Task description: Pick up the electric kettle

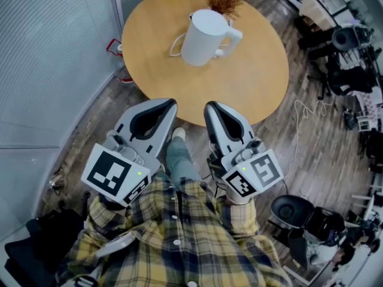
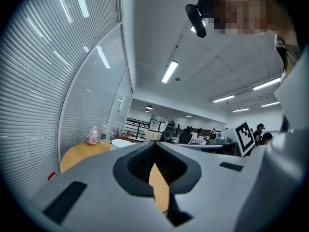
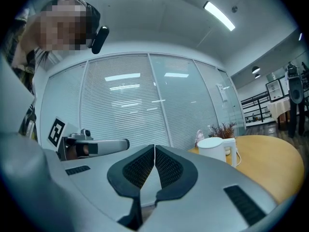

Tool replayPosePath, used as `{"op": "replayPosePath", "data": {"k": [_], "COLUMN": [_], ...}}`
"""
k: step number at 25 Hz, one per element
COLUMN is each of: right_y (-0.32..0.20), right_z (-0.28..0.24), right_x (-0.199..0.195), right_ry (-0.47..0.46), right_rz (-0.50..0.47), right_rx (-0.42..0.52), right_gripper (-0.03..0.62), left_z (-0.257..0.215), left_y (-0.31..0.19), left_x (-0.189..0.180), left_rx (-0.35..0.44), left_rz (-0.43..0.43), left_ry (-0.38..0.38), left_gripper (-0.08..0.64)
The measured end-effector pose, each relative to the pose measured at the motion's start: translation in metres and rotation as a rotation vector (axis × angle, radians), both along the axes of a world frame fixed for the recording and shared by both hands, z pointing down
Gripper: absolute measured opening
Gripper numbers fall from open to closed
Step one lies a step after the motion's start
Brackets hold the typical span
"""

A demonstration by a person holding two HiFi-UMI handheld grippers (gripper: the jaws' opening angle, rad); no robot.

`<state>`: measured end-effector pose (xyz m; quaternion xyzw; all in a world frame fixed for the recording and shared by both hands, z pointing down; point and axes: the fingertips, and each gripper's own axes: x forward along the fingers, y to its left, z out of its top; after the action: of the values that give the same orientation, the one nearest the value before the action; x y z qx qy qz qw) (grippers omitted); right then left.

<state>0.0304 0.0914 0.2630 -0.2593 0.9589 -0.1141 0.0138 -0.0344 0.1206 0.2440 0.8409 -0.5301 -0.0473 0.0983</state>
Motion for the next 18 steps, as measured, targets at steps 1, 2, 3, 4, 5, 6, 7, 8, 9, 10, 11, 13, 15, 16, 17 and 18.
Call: {"op": "replayPosePath", "data": {"k": [1, 2, 3, 4, 5, 6, 7, 8, 9, 10, 11, 13, 15, 16, 17, 18], "right_y": [-0.006, -0.013, -0.021, -0.029, -0.038, -0.048, -0.058, -0.068, -0.079, -0.089, -0.098, -0.115, -0.13, -0.137, -0.144, -0.151], "right_z": [0.001, 0.002, 0.002, 0.002, 0.001, 0.0, -0.001, -0.003, -0.004, -0.006, -0.007, -0.007, -0.007, -0.008, -0.009, -0.009], "right_x": [-0.001, 0.0, 0.0, 0.001, 0.002, 0.002, 0.002, 0.002, 0.002, 0.001, 0.0, 0.0, 0.0, 0.001, 0.002, 0.003], "right_ry": [-0.003, -0.006, -0.008, -0.009, -0.009, -0.01, -0.01, -0.009, -0.008, -0.006, -0.006, -0.004, -0.001, -0.001, 0.0, 0.0], "right_rz": [0.003, 0.004, 0.005, 0.005, 0.004, 0.004, 0.003, 0.001, 0.0, -0.001, -0.002, -0.005, -0.008, -0.011, -0.013, -0.015], "right_rx": [-0.003, -0.007, -0.009, -0.011, -0.012, -0.013, -0.014, -0.015, -0.015, -0.016, -0.018, -0.025, -0.029, -0.027, -0.026, -0.025], "right_gripper": [0.032, 0.032, 0.032, 0.032, 0.032, 0.032, 0.032, 0.032, 0.032, 0.032, 0.032, 0.032, 0.032, 0.032, 0.032, 0.032], "left_z": [0.002, 0.003, 0.004, 0.003, 0.003, 0.003, 0.002, 0.001, -0.001, -0.003, -0.005, -0.006, -0.008, -0.009, -0.01, -0.011], "left_y": [-0.006, -0.013, -0.021, -0.03, -0.039, -0.049, -0.058, -0.068, -0.078, -0.087, -0.095, -0.11, -0.126, -0.133, -0.141, -0.148], "left_x": [-0.001, -0.001, 0.0, 0.001, 0.002, 0.002, 0.002, 0.001, 0.0, -0.001, -0.002, -0.005, -0.006, -0.005, -0.005, -0.004], "left_rx": [-0.002, -0.005, -0.008, -0.01, -0.012, -0.014, -0.017, -0.019, -0.02, -0.021, -0.022, -0.021, -0.019, -0.018, -0.016, -0.014], "left_rz": [-0.001, -0.001, -0.001, 0.0, -0.001, -0.001, -0.003, -0.004, -0.006, -0.009, -0.014, -0.024, -0.032, -0.035, -0.037, -0.04], "left_ry": [0.001, 0.0, -0.001, -0.001, -0.001, -0.001, -0.001, -0.002, -0.003, -0.004, -0.003, -0.002, -0.003, -0.003, -0.003, -0.003], "left_gripper": [0.003, 0.003, 0.003, 0.003, 0.003, 0.003, 0.003, 0.003, 0.003, 0.003, 0.003, 0.003, 0.003, 0.003, 0.003, 0.003]}}
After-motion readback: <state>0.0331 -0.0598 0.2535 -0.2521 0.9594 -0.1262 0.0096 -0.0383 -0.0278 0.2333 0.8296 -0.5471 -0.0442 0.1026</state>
